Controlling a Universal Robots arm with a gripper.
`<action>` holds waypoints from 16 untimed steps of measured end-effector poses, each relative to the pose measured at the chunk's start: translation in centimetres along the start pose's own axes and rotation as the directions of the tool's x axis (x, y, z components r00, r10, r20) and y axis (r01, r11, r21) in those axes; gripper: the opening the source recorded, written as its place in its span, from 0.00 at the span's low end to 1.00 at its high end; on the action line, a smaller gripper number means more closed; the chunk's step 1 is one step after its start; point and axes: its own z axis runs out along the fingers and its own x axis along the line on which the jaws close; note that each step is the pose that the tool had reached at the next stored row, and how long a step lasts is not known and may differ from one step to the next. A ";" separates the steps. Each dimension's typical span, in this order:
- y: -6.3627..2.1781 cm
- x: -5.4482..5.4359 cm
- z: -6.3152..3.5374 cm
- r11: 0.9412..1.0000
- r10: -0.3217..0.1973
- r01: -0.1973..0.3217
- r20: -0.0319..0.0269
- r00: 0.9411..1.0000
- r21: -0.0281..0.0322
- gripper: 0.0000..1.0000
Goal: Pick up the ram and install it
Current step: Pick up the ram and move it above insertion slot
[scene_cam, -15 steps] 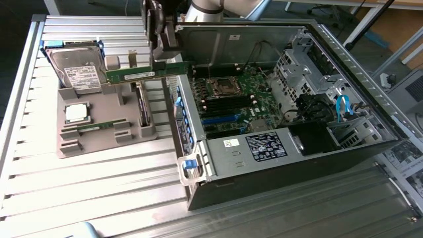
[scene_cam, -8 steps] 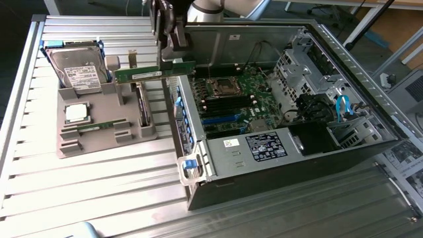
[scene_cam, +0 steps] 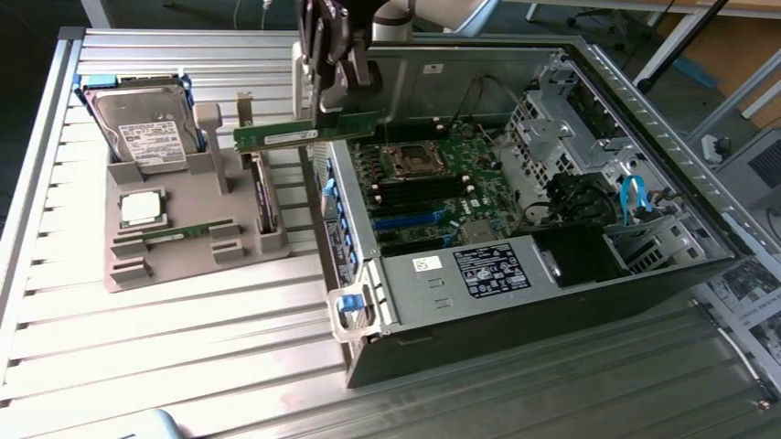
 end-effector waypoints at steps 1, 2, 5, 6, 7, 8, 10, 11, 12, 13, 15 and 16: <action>-0.20 0.0 -0.01 1.000 0.000 0.000 0.000 1.000 -0.001 0.13; -0.46 0.1 -0.02 1.000 0.000 0.000 0.000 1.000 -0.001 0.13; -1.12 0.2 -0.05 1.000 0.000 0.000 0.000 1.000 -0.003 0.13; -1.34 0.2 -0.06 1.000 0.000 0.000 0.001 1.000 -0.004 0.13; -1.55 0.2 -0.08 1.000 0.000 0.000 0.001 1.000 -0.005 0.13; -1.75 0.2 -0.09 1.000 0.000 0.000 0.001 1.000 -0.005 0.13; -2.17 0.3 -0.11 1.000 0.000 0.000 0.001 1.000 -0.007 0.13; -2.38 0.3 -0.12 1.000 0.000 0.000 0.001 1.000 -0.007 0.13; -2.56 0.4 -0.13 1.000 0.000 0.000 0.001 1.000 -0.008 0.13; -2.78 0.4 -0.14 1.000 0.000 0.000 0.001 1.000 -0.009 0.13; -3.27 0.4 -0.17 1.000 0.000 0.000 0.001 1.000 -0.010 0.13; -3.49 0.5 -0.18 1.000 0.000 0.000 0.001 1.000 -0.011 0.13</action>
